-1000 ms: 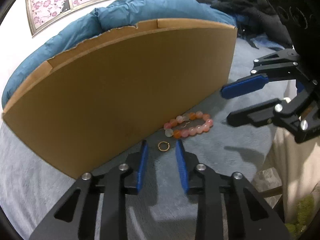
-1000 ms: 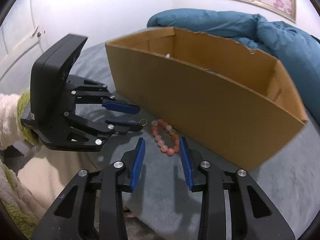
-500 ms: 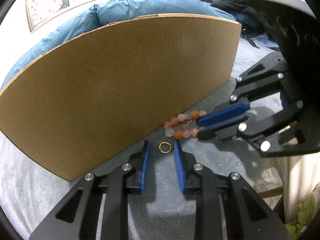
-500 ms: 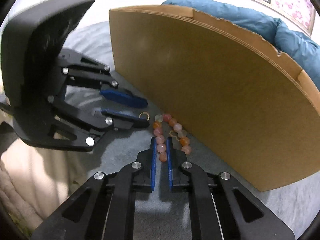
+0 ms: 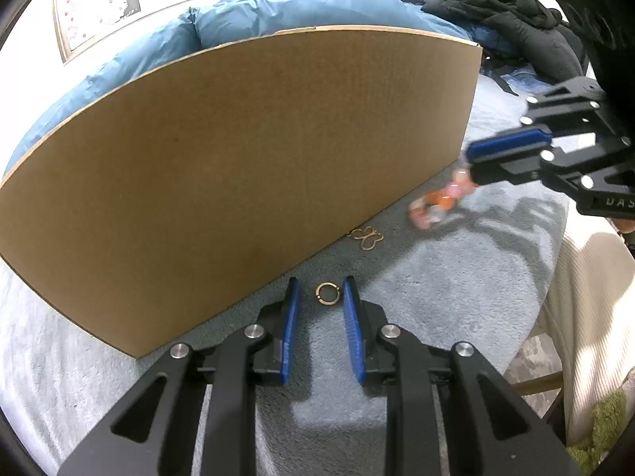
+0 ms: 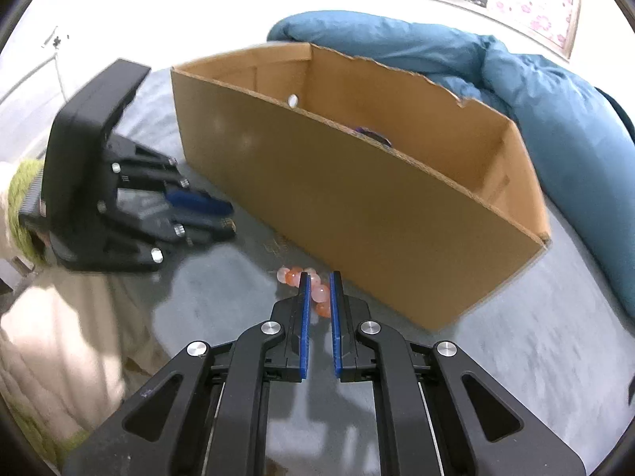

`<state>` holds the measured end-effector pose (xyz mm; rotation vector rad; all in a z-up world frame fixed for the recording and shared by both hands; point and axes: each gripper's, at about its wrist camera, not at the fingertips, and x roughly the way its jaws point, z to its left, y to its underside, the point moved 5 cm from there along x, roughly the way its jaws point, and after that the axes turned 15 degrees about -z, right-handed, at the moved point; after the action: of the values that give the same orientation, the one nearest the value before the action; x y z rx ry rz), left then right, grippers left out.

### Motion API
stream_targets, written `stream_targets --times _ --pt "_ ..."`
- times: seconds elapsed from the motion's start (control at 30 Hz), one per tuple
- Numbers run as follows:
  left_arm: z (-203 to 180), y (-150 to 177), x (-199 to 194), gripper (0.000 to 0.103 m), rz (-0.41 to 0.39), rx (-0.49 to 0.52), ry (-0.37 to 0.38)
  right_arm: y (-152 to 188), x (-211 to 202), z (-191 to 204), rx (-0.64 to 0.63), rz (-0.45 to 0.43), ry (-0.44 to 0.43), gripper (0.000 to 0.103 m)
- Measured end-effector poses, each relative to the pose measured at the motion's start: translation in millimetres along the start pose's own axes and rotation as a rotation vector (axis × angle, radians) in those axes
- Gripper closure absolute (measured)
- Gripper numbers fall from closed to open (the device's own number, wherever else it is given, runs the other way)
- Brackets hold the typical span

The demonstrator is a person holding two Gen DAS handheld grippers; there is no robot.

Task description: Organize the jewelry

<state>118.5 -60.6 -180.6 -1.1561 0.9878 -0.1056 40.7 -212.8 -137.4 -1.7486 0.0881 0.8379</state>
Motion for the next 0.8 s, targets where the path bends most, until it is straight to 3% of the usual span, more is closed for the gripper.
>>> stream_targets --times 0.23,0.27,0.33,0.4,0.57,0.8 --pt "-1.4 -2.3 0.6 0.082 0.006 -0.006 -0.013 31.1 -6.7 -8.6 -0.003 0.068 0.054 0.095" --pt "-1.6 -2.3 0.5 0.082 0.006 -0.006 -0.014 32.7 -8.2 -8.9 0.003 0.072 0.056 0.093" --pt "-2.2 -2.3 0.4 0.082 0.007 -0.007 -0.017 34.5 -14.3 -9.1 0.015 0.072 0.060 0.078" --pt "-2.7 -2.4 0.0 0.082 0.008 -0.007 -0.021 26.3 -11.6 -13.9 0.025 0.058 0.061 0.072" --pt "-2.7 -2.1 0.2 0.082 0.006 -0.013 -0.027 11.5 -8.9 -14.4 0.092 0.014 0.028 0.072" --pt "-2.8 -1.2 -0.1 0.082 0.003 -0.019 -0.028 -25.5 33.7 -1.7 0.163 -0.044 -0.030 0.072"
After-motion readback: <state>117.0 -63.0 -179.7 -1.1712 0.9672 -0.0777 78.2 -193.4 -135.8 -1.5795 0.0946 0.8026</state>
